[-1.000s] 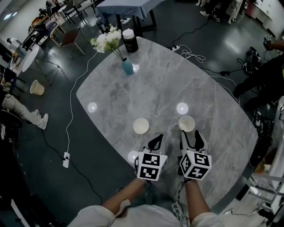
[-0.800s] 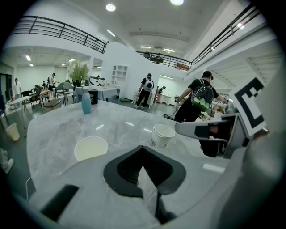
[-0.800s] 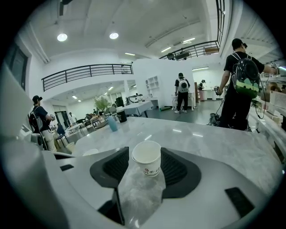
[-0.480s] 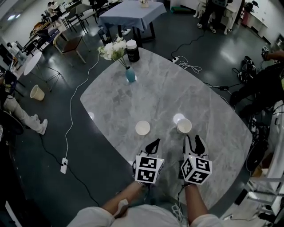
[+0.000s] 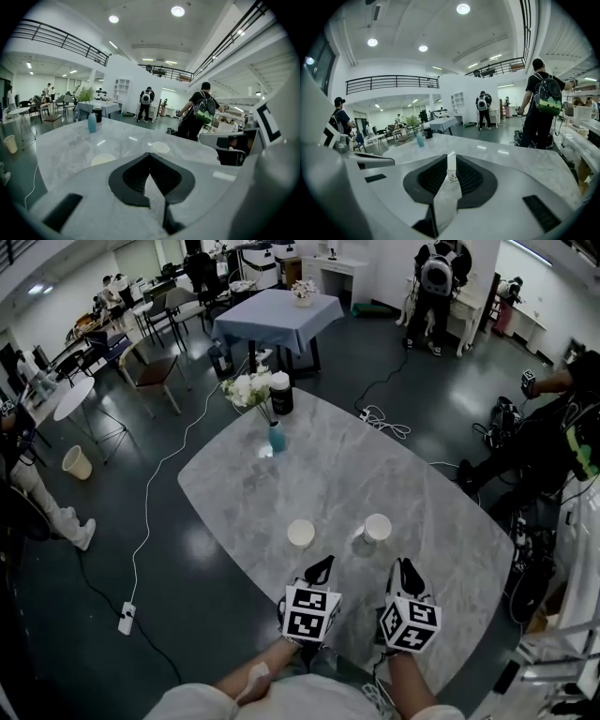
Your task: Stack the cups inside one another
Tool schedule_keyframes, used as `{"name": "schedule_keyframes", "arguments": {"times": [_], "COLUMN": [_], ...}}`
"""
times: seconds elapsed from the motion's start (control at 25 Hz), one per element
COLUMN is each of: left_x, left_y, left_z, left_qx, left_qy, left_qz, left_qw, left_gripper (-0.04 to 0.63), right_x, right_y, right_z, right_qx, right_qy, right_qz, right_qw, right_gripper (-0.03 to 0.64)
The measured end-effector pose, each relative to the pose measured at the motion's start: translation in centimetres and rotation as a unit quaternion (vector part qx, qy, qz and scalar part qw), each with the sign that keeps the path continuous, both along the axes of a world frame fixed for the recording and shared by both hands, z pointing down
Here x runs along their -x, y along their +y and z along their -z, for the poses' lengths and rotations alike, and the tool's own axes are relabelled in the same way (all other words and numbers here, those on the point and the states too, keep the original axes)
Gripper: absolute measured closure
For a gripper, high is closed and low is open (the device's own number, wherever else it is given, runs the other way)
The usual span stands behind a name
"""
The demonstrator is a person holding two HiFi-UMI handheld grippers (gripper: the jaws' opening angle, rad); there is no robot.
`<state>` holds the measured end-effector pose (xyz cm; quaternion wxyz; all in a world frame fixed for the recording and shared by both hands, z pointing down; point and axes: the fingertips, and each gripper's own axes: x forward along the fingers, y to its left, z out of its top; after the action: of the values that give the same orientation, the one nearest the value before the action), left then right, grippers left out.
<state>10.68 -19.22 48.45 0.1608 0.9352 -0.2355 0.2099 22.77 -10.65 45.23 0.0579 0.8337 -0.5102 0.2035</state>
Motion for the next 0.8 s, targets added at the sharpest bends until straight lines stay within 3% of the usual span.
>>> {"name": "schedule_keyframes", "arguments": {"times": [0.24, 0.8], "left_x": [0.4, 0.6], "left_y": [1.4, 2.6], "left_z": [1.7, 2.6], "left_qx": [-0.007, -0.024], "left_qy": [0.018, 0.02], "left_qz": [-0.009, -0.019], "left_qw": [0.9998, 0.9993], "left_gripper": [0.6, 0.6], "right_x": [1.5, 1.9], "right_y": [2.0, 4.1], "right_z": [1.1, 1.4], "right_qx": [-0.006, -0.013], "right_qy": [0.003, 0.003], "right_qz": [0.002, -0.01], "right_qw": [1.0, 1.0], "right_gripper": [0.575, 0.589]}}
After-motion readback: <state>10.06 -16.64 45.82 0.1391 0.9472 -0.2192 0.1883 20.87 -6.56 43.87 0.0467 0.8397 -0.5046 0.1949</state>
